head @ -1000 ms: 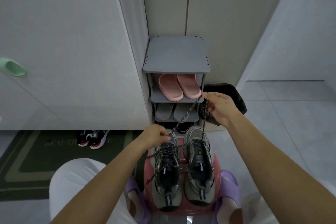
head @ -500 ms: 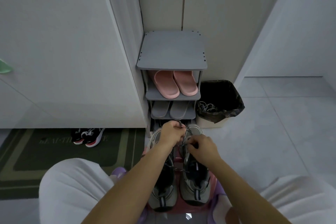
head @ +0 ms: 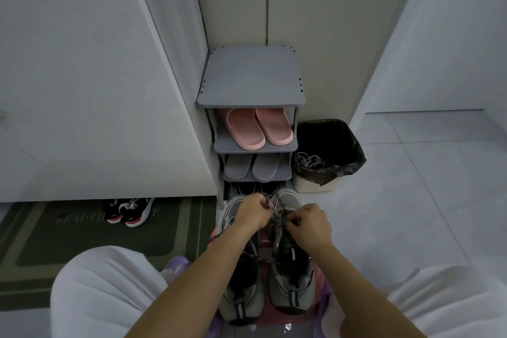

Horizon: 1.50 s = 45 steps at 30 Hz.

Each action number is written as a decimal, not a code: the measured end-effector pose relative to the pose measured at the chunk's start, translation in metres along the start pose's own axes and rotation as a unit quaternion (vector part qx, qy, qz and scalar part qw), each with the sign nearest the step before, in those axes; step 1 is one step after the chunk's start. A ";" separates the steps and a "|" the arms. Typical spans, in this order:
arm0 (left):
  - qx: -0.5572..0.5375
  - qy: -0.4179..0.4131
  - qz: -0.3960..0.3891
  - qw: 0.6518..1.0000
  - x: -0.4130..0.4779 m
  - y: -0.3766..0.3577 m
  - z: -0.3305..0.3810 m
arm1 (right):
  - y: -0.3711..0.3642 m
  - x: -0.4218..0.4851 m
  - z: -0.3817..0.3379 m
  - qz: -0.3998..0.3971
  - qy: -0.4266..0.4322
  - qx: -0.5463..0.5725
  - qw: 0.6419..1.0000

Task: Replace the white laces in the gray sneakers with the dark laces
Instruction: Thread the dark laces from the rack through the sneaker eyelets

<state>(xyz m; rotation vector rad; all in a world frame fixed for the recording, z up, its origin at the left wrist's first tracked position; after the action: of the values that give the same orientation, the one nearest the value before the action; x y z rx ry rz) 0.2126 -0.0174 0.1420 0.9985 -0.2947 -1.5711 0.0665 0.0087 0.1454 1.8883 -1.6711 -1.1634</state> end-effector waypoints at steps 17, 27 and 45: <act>-0.136 0.116 -0.005 0.984 0.005 -0.012 -0.018 | -0.017 -0.006 0.014 0.005 -0.164 0.202 0.966; 0.017 0.032 -0.015 0.999 0.009 -0.021 -0.007 | -0.016 -0.006 0.011 0.019 -0.163 0.182 0.969; -0.050 0.050 -0.050 0.996 0.001 -0.020 -0.010 | 0.001 -0.006 0.047 0.132 -0.254 0.610 0.739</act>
<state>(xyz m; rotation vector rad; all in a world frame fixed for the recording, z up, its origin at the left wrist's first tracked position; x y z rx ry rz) 0.2069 -0.0097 0.1219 1.0238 -0.0957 -1.6043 0.0304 0.0252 0.1203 1.7726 -3.4538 -0.3749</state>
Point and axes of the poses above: each hand's wrist, its own x-axis towards the middle knuckle, its own y-axis out of the back of the hand, z = x × y, the point moved 7 cm from there along x, towards the middle knuckle, and after that the axes turned 10 degrees about x, right-handed, at the moved point
